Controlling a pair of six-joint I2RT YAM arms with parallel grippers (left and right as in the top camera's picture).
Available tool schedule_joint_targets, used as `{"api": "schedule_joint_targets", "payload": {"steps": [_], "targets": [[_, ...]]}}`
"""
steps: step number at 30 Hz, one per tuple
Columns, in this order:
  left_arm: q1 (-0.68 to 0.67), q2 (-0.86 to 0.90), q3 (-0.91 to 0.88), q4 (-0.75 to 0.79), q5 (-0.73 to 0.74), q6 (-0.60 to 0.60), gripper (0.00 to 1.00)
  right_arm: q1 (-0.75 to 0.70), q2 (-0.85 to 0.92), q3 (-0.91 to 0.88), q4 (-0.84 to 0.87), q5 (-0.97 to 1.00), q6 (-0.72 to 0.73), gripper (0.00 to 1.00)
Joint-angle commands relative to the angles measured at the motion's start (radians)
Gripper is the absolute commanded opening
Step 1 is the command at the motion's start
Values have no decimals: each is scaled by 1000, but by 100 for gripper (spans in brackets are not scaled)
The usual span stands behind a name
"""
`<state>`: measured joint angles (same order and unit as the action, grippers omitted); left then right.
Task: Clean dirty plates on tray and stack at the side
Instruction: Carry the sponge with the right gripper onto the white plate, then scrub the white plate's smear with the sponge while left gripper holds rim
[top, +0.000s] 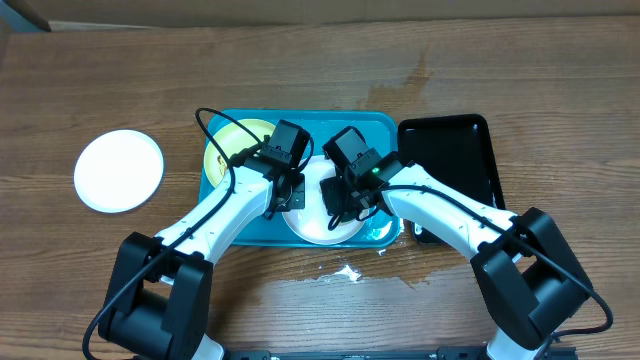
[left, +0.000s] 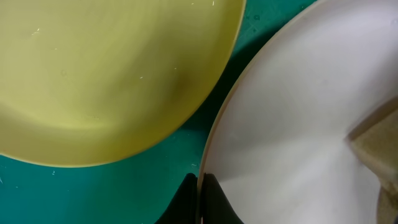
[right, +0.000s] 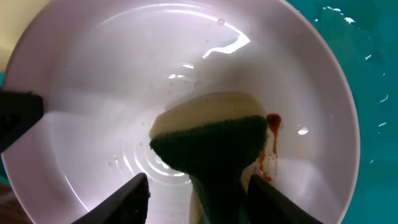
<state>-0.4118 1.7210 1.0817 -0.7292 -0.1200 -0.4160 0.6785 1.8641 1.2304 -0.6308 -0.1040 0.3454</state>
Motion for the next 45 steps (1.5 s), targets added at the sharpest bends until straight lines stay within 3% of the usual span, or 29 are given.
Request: {"api": "schedule_joint_targets", "payload": {"steps": [1, 10, 16, 24, 32, 33, 35, 45], "targets": [[0, 17, 18, -2, -10, -11, 4, -1, -1, 26, 2, 7, 4, 53], [0, 17, 18, -6, -10, -11, 4, 3, -1, 8, -43, 6, 4, 56], [0, 17, 18, -7, -9, -15, 4, 3, 0, -36, -25, -12, 31, 48], [0, 17, 18, -7, 0, -19, 4, 9, 0, -52, -37, -20, 75, 24], [0, 17, 18, -7, 10, -34, 4, 18, 0, -114, 35, -21, 75, 26], [0, 17, 18, -7, 13, -34, 4, 18, 0, -114, 35, -21, 76, 22], [0, 17, 18, -7, 17, -34, 4, 20, 0, -114, 40, -19, 75, 4], [0, 17, 18, -12, 16, -32, 4, 22, 1, -116, 87, 104, 74, 4]]}}
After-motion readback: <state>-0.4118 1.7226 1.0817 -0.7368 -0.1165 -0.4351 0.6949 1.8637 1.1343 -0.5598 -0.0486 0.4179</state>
